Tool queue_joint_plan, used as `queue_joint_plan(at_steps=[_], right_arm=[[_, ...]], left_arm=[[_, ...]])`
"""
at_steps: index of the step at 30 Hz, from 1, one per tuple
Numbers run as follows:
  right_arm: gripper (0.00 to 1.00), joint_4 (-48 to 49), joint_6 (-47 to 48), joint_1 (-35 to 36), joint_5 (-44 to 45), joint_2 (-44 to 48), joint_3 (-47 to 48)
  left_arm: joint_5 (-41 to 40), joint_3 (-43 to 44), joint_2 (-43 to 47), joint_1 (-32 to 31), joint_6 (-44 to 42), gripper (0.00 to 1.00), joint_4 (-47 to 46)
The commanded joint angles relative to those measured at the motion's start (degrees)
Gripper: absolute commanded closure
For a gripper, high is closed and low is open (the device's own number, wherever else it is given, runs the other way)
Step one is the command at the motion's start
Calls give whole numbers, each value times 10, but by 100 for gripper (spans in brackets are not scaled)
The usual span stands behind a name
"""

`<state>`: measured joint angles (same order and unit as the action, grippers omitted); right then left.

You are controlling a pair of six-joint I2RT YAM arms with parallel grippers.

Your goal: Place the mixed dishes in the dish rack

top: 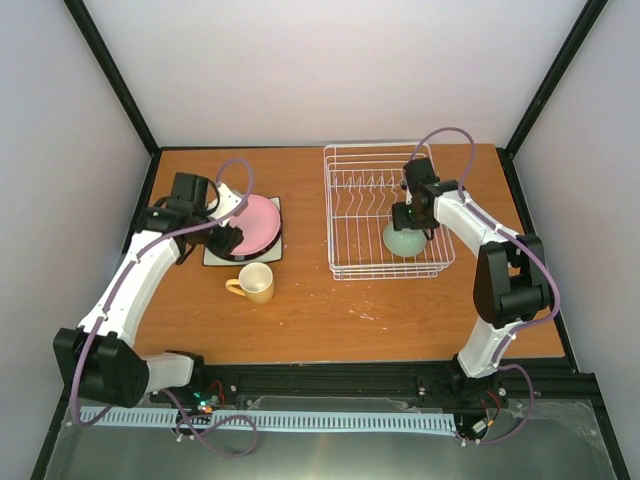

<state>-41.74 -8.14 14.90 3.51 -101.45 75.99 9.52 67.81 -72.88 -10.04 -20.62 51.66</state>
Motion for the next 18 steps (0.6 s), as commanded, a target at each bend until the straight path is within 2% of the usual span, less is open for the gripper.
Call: queue_joint_plan(at_steps=[1,6,18], right_arm=[[30,16,-5,5,10,-7,38],[29,11,-3,4,7,-11,42],[29,10,2,4,25,27,58]], left_arm=[[-5,-26,35,-3,-33,40,31],[-15,-49,48,-3,-34,38,34],[50,-106,53,-16,-18,39,36]])
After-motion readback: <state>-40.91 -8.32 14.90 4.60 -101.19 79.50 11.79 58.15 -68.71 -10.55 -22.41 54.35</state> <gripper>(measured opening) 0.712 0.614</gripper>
